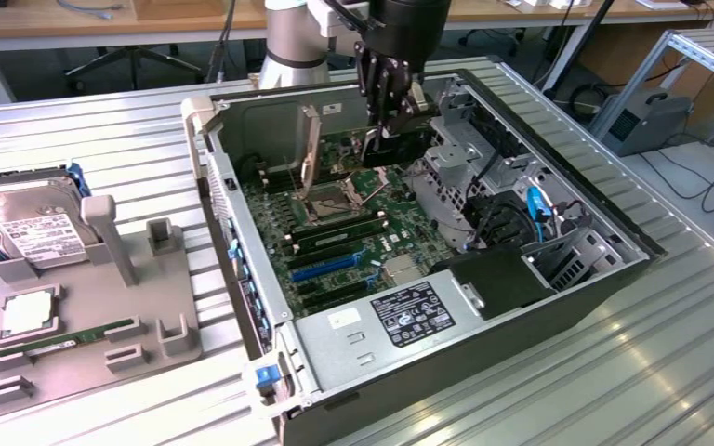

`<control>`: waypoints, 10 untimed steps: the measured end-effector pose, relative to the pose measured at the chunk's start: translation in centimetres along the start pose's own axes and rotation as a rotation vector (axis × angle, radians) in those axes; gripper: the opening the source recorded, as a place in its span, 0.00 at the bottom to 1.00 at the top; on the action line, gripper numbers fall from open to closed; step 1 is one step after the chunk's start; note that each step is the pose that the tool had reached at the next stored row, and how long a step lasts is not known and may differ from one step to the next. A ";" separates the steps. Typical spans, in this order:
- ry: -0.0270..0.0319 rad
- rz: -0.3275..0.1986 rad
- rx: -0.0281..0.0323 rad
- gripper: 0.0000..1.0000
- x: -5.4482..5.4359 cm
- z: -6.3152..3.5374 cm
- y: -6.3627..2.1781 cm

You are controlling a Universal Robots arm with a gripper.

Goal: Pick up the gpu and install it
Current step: 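Insert the gpu into the slot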

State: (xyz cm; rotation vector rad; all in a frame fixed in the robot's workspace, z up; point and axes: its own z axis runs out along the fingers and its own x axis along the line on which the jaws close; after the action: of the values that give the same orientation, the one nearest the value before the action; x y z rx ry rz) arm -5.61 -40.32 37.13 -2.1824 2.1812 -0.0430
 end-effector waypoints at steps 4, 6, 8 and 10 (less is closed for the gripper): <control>0.0000 0.000 0.0000 0.27 0.0 0.00 0.00; -0.0001 0.000 0.0000 0.27 0.0 0.00 0.00; 0.0000 0.000 0.0000 0.27 0.1 0.00 0.01; 0.0001 0.000 -0.0001 0.27 0.1 0.09 0.01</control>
State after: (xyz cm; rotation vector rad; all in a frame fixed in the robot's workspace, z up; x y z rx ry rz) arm -5.61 -40.38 37.05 -2.1827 2.1812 -0.0431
